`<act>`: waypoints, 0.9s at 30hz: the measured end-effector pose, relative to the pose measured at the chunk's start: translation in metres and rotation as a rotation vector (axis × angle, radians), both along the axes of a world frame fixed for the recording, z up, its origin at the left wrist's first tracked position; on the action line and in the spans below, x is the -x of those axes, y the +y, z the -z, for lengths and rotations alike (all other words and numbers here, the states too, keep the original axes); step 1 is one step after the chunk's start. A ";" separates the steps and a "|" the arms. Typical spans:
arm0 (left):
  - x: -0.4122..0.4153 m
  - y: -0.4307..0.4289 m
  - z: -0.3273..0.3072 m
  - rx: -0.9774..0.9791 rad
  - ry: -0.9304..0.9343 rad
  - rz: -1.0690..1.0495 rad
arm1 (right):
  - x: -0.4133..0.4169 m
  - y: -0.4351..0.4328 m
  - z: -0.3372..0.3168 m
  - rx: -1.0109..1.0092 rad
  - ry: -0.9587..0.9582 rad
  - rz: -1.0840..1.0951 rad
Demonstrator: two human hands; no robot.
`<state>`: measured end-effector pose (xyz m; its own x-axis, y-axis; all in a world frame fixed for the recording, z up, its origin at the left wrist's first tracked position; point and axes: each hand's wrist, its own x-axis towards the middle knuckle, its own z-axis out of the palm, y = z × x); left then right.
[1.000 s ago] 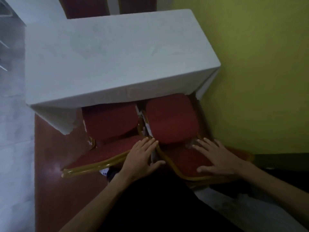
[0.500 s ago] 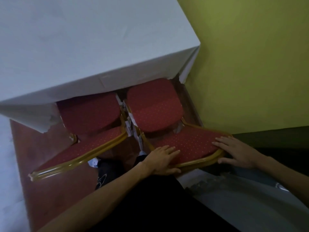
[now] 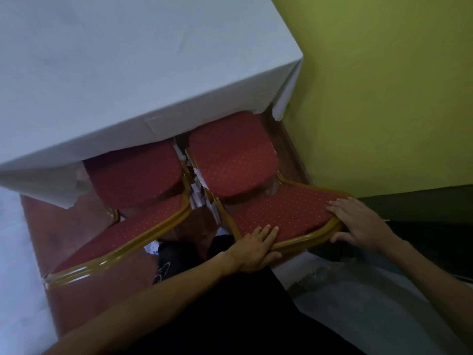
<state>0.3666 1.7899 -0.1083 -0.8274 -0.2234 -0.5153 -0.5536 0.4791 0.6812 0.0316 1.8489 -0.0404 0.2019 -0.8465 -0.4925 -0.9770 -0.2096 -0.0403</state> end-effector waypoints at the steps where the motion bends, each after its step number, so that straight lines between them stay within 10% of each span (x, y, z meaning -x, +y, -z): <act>1: 0.000 -0.001 -0.001 -0.020 -0.004 -0.042 | -0.002 -0.006 0.000 0.018 -0.007 0.003; 27: 0.005 -0.084 -0.006 0.207 0.030 -0.600 | -0.003 -0.141 0.011 0.172 -0.156 0.023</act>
<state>0.3612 1.7063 -0.1019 -0.5407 -0.7450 -0.3906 -0.7489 0.2149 0.6269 0.0348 1.7076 -0.0514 0.2435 -0.9208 -0.3046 -0.9664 -0.2038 -0.1567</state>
